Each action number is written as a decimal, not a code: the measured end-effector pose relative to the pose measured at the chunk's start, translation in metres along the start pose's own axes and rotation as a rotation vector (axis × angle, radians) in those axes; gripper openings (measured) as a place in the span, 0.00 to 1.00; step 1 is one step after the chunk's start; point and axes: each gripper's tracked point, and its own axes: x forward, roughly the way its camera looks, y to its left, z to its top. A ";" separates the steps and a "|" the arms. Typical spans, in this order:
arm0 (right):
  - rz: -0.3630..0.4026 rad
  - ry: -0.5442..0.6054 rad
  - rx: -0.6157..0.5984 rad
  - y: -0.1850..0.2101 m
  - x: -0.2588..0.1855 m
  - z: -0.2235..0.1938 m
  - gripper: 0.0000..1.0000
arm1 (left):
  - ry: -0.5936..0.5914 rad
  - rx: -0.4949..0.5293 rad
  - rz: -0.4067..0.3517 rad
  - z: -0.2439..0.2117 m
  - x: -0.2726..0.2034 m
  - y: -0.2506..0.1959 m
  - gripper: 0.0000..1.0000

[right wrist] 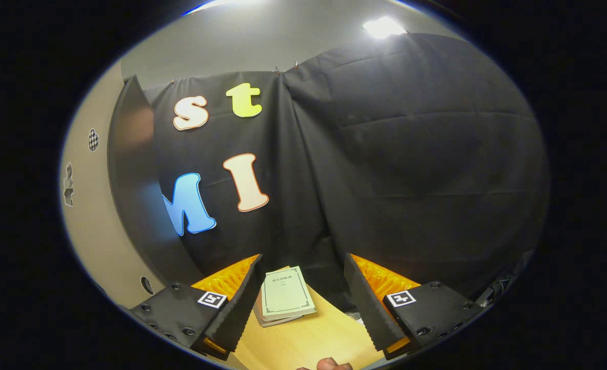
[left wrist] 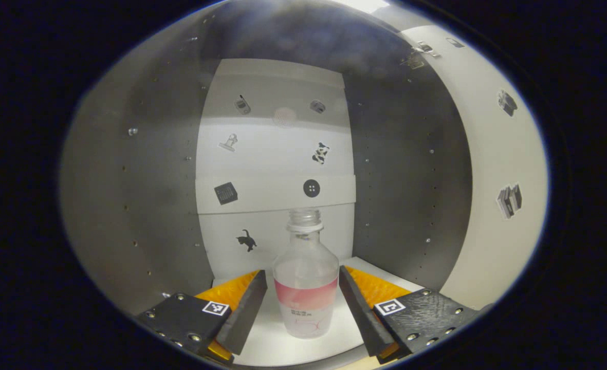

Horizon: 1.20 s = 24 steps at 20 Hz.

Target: Open the cabinet door with the right hand, grasp the bottle in the cabinet with the left hand and place it on the coaster, then close the cabinet door with the right hand.

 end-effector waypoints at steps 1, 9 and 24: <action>-0.002 0.002 0.003 -0.001 0.001 -0.001 0.92 | -0.006 -0.003 -0.002 0.000 0.004 -0.001 0.82; 0.005 -0.002 0.011 0.005 0.005 -0.002 0.97 | -0.070 -0.095 -0.080 0.023 -0.044 -0.018 0.73; -0.075 -0.069 0.012 -0.005 -0.018 -0.012 0.92 | 0.007 -0.066 0.144 -0.096 -0.328 0.062 0.71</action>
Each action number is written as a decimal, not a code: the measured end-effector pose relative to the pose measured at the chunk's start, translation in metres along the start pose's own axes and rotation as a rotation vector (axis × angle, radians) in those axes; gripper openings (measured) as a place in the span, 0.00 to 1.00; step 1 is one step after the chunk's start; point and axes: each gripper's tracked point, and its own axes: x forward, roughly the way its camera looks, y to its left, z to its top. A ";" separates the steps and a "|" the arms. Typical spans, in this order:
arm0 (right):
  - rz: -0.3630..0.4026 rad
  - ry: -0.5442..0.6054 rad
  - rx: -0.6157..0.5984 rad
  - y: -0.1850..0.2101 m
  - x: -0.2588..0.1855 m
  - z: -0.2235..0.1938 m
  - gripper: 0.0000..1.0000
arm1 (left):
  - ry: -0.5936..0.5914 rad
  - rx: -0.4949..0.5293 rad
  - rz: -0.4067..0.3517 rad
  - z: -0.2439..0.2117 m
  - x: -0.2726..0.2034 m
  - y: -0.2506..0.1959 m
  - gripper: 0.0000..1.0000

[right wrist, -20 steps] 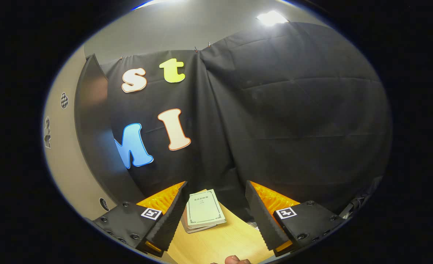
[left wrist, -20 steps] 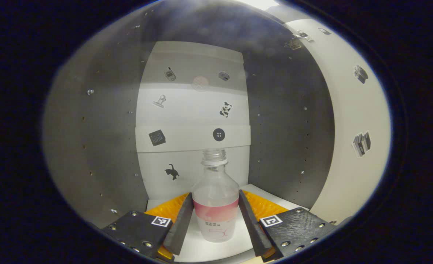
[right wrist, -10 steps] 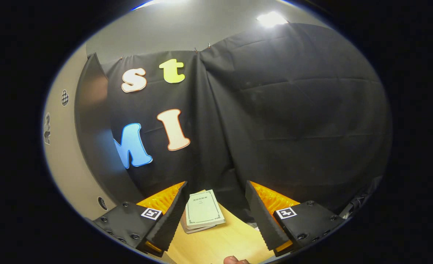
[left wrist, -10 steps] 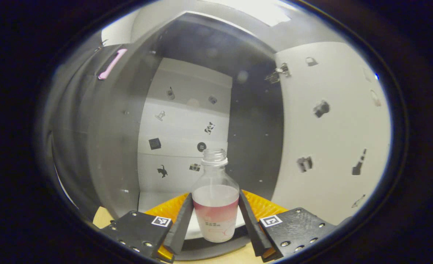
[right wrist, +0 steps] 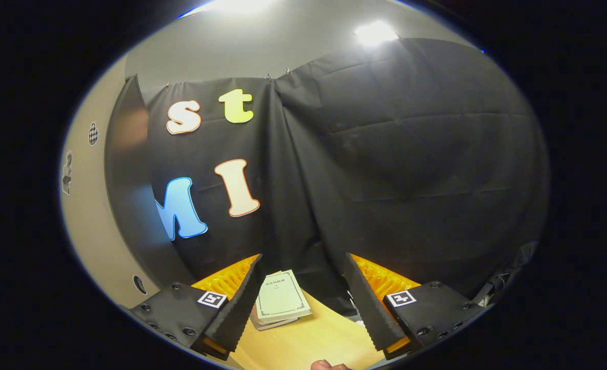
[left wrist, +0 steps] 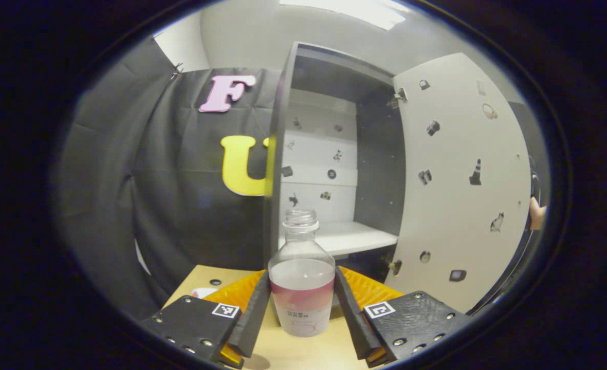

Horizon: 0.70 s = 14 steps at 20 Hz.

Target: Open the cabinet door with the right hand, grasp the bottle in the cabinet with the left hand and place it on the coaster, then close the cabinet door with the right hand.

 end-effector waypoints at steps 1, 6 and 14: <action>-0.006 -0.007 0.009 -0.003 -0.008 0.000 0.92 | 0.011 0.010 0.024 -0.009 -0.007 0.015 0.71; -0.051 -0.038 0.044 -0.035 -0.037 0.015 0.92 | 0.020 0.065 0.164 -0.047 -0.023 0.071 0.73; -0.102 -0.118 -0.034 -0.098 -0.025 0.040 0.96 | -0.018 0.085 0.447 -0.099 -0.035 0.089 0.71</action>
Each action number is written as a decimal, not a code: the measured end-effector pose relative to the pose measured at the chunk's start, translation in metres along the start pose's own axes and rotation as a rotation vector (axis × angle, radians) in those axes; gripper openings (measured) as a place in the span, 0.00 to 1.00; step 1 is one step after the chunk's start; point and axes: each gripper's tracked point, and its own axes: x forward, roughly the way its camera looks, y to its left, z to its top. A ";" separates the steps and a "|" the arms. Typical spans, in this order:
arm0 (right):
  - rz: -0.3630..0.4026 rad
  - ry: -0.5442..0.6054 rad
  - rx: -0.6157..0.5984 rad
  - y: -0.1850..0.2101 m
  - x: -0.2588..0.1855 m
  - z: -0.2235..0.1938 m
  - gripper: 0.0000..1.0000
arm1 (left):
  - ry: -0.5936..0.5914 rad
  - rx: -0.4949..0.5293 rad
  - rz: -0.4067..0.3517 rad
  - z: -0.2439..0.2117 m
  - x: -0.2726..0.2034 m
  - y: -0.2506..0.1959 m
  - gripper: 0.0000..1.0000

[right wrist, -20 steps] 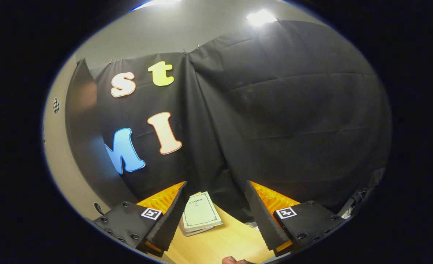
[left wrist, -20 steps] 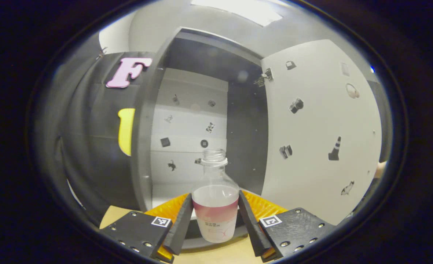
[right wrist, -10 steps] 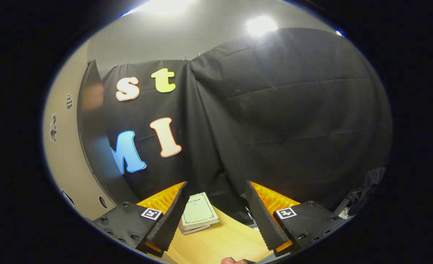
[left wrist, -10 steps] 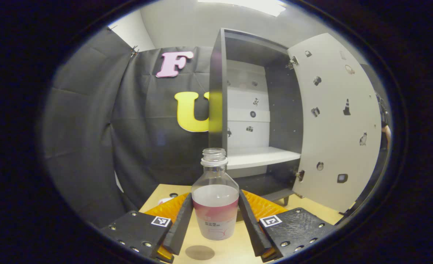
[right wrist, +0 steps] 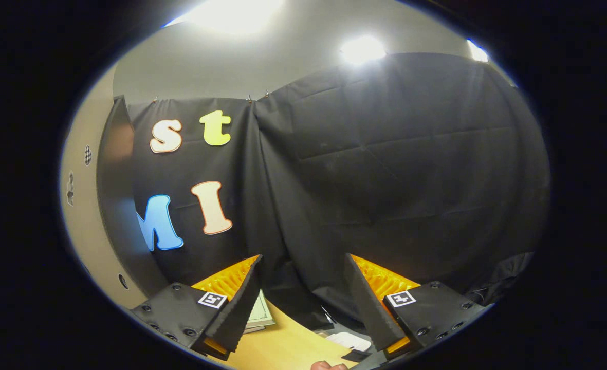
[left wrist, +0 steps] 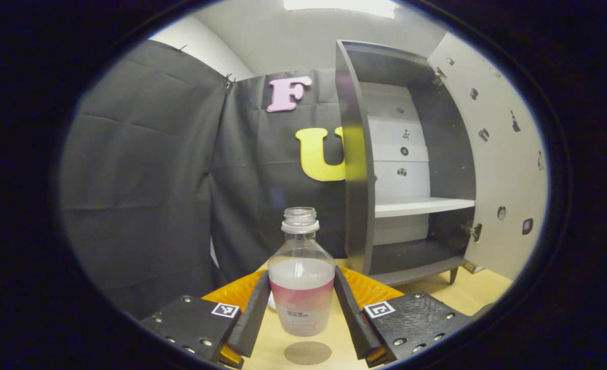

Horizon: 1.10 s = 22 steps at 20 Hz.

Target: Open the cabinet door with the right hand, grasp the bottle in the cabinet with the left hand and place it on the coaster, then close the cabinet door with the right hand.

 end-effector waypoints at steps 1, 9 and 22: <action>0.000 0.006 -0.007 -0.005 0.006 -0.001 0.96 | 0.009 0.018 0.024 -0.008 0.003 -0.004 0.71; 0.009 -0.019 -0.158 -0.017 0.021 0.001 0.97 | 0.041 0.052 0.092 -0.079 -0.001 -0.024 0.73; -0.030 0.080 -0.136 -0.017 0.001 -0.042 0.97 | 0.055 -0.005 0.116 -0.154 0.014 -0.033 0.73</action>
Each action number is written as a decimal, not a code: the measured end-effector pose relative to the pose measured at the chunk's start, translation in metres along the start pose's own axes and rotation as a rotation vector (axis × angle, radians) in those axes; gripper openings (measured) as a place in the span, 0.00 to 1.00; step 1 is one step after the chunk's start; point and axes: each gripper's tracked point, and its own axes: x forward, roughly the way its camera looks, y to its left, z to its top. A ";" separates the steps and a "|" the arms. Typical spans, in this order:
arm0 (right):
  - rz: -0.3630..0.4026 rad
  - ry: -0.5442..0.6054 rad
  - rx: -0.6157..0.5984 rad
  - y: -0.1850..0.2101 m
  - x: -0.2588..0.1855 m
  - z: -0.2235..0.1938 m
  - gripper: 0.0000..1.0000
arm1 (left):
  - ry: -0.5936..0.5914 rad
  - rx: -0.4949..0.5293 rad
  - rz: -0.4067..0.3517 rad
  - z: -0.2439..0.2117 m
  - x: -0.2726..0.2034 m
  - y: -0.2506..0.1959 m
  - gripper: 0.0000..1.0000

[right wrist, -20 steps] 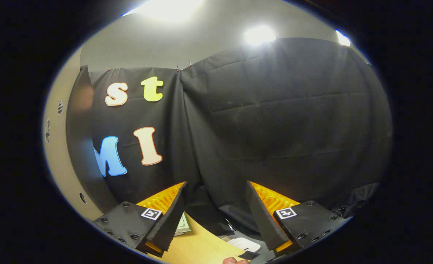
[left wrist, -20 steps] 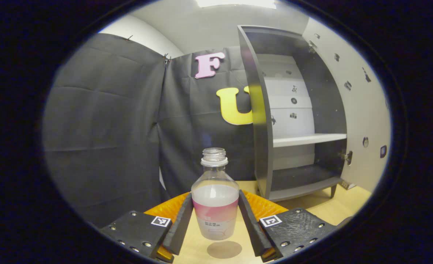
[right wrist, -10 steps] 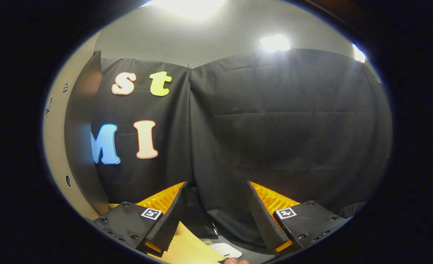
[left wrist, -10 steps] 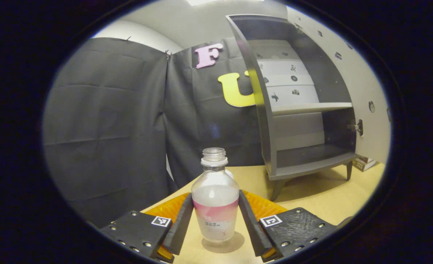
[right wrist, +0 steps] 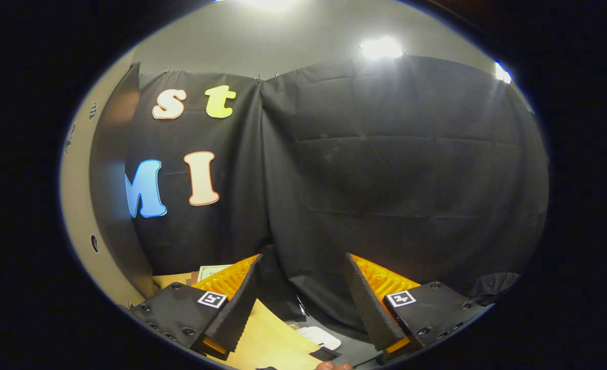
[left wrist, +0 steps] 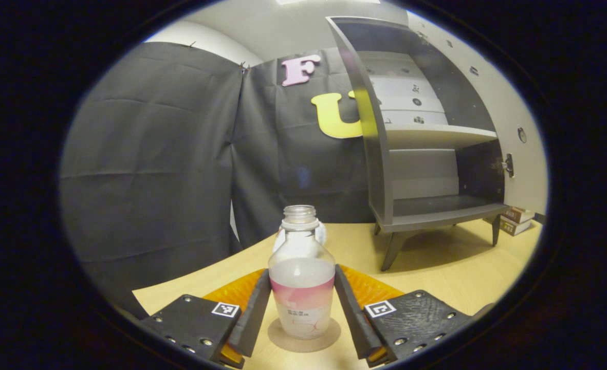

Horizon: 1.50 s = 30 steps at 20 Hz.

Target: Open the cabinet door with the right hand, grasp the bottle in the cabinet with the left hand and place it on the coaster, then close the cabinet door with the right hand.

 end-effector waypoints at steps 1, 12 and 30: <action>0.003 -0.001 0.001 0.002 0.000 0.001 0.97 | -0.002 -0.001 0.002 -0.001 -0.001 0.001 0.73; 0.079 0.046 -0.054 0.025 -0.002 -0.031 0.92 | -0.014 -0.015 -0.028 0.043 -0.024 0.011 0.87; 0.387 -0.055 -0.005 0.112 -0.042 0.042 0.93 | -0.047 -0.089 -0.034 0.278 -0.119 0.041 0.86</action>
